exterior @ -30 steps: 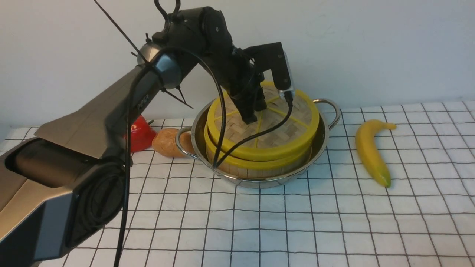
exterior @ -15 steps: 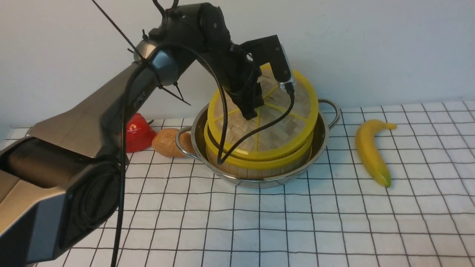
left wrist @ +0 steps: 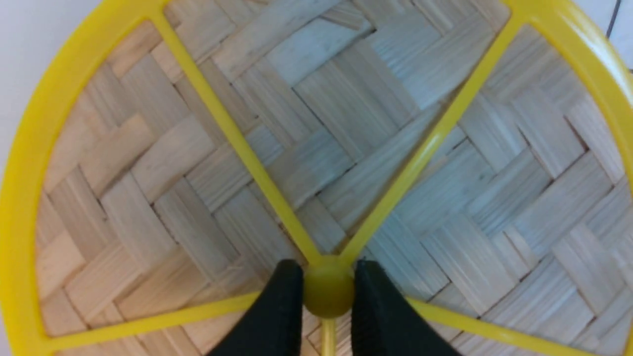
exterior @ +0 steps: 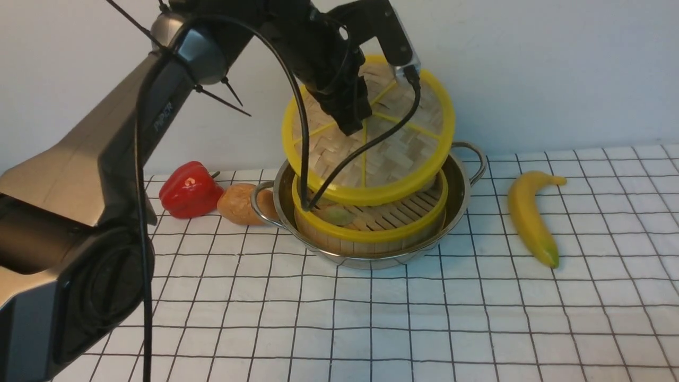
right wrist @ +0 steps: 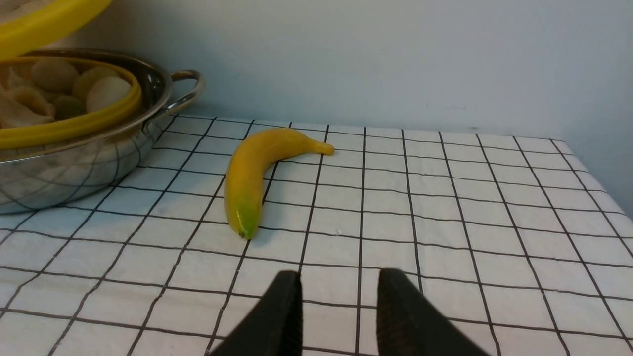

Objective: Place the steamer in the pot on the white tablecloth, and put the lid on the steamer.
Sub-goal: 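Place the yellow bamboo steamer lid onto the steamer in the pot with the left gripper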

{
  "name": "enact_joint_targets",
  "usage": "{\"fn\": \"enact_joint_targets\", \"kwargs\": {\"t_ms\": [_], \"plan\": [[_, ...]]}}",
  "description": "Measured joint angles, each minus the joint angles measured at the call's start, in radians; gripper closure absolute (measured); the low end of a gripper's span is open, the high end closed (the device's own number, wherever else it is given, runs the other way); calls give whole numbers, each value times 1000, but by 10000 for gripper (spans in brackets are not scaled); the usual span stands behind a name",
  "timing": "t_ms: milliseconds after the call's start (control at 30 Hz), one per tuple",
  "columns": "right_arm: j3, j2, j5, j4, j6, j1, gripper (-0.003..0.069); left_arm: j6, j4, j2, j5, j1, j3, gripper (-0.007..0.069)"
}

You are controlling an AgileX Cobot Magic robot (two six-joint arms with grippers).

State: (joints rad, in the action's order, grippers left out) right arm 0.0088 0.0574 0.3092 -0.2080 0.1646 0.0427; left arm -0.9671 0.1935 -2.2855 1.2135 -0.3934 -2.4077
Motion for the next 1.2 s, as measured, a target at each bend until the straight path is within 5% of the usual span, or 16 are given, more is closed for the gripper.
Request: {"fn": "enact_joint_targets", "kwargs": {"t_ms": [400, 1200], "plan": [[0, 0, 0, 0, 0, 0, 419, 22, 20, -68, 14, 0, 1, 508], [0, 0, 0, 0, -1, 0, 419, 305, -4, -55, 14, -4, 4, 508]]}}
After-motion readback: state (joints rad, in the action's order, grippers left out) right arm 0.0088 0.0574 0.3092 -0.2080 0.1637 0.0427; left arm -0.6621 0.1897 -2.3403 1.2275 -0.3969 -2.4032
